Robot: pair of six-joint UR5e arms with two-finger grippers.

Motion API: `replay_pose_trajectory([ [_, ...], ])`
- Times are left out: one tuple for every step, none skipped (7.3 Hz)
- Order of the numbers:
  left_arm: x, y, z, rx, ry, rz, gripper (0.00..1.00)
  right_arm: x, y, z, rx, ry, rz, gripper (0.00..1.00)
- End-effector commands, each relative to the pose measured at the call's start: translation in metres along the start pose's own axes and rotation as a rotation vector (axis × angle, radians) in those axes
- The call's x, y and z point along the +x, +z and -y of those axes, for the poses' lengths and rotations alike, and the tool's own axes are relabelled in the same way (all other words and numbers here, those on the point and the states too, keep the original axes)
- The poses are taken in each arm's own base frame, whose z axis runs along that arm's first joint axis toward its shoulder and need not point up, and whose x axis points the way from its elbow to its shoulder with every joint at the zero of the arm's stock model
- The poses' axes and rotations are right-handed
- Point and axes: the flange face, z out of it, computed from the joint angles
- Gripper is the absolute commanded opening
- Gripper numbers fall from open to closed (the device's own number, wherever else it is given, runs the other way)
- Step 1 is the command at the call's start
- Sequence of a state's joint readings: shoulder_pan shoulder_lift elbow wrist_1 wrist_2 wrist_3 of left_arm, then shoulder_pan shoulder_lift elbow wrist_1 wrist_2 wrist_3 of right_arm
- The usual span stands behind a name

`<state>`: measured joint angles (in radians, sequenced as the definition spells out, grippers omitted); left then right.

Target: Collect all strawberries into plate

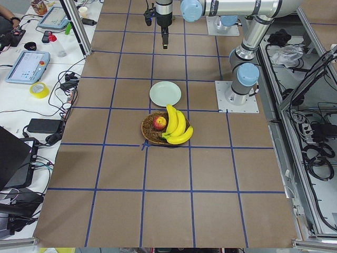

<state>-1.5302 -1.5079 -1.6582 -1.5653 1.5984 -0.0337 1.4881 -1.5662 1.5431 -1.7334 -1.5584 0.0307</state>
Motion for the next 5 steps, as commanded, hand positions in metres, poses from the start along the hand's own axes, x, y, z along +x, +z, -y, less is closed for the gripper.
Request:
replay_pose_trajectory([
  [0.0003, 0.0001, -0.0002, -0.001, 0.001, 0.0, 1.0, -0.0001, 0.0001, 0.0, 0.0, 0.0, 0.001, 1.0],
  [-0.0004, 0.0001, 0.0, -0.001, -0.001, 0.0, 1.0, -0.0001, 0.0001, 0.0, 0.0, 0.0, 0.001, 1.0],
  [-0.0011, 0.0001, 0.0002, -0.001, -0.002, 0.0, 1.0, -0.0002, 0.0008, 0.0005, 0.0, 0.0, 0.003, 1.0],
  [-0.0004, 0.0001, 0.0, -0.001, -0.001, 0.0, 1.0, 0.0005, 0.0002, 0.0001, -0.002, 0.002, 0.003, 1.0],
  [-0.0004, 0.0001, 0.0, -0.001, -0.001, 0.0, 1.0, 0.0006, 0.0008, -0.0005, -0.008, 0.002, 0.002, 1.0],
])
